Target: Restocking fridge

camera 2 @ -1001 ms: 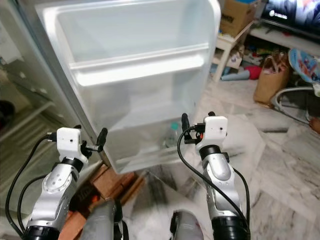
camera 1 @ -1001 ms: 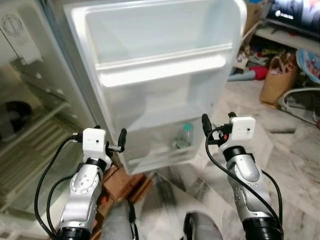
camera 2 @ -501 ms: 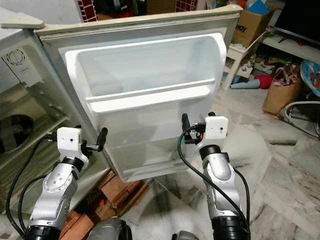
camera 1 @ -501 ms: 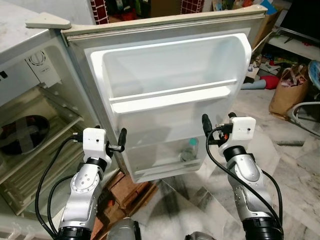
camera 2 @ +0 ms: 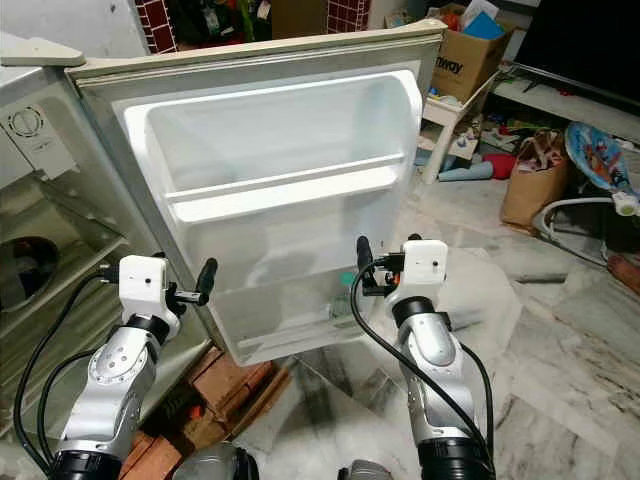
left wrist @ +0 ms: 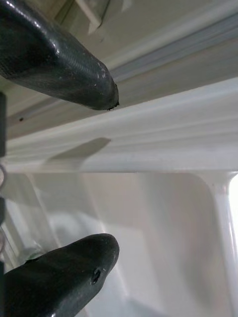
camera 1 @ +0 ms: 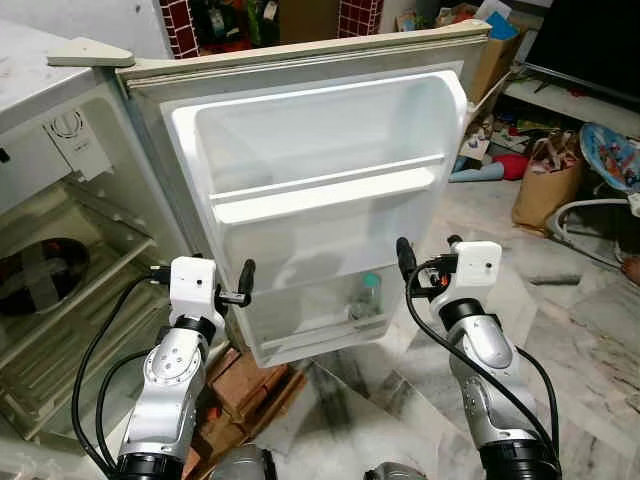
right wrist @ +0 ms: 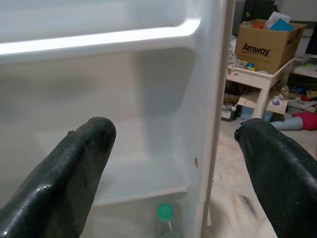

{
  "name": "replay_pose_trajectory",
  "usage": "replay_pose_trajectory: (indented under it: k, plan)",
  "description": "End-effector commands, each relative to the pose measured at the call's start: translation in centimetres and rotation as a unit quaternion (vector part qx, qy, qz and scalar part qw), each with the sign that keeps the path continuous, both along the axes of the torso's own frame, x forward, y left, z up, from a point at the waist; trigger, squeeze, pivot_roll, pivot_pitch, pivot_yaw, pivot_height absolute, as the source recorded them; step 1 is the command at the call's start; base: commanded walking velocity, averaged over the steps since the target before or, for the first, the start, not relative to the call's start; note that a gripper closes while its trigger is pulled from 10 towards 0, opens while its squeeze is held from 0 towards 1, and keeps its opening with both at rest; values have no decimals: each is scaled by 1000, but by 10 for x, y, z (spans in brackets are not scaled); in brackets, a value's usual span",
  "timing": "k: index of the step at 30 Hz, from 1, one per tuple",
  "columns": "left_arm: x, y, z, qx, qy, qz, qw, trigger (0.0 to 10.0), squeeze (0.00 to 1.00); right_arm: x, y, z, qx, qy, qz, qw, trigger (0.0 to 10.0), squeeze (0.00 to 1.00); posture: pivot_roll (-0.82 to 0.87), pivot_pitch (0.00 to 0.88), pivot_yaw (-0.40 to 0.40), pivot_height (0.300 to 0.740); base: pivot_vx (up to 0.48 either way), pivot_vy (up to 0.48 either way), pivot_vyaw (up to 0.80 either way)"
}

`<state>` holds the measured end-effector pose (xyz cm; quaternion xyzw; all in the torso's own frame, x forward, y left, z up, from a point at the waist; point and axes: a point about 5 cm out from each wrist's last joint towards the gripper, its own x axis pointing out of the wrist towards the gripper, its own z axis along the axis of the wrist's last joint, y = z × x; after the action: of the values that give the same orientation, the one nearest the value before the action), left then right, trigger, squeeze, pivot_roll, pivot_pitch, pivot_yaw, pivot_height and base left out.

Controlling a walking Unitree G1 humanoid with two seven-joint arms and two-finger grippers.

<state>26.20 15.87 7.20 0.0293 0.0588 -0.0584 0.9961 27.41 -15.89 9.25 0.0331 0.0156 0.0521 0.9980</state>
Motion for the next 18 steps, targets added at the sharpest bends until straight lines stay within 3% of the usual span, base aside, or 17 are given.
replay_pose_trajectory:
  k: [1,18]
  plan:
    - [2,-1,0,6,-1,-5,1000,10000,0,1,0,3,3,-3,2,1000,10000,0,-57,25,1,740,0,-315,0]
    - [1,1,0,17,-1,-7,1000,10000,0,6,3,5,-3,-10,4,1000,10000,0,-52,31,0,740,0,-403,0]
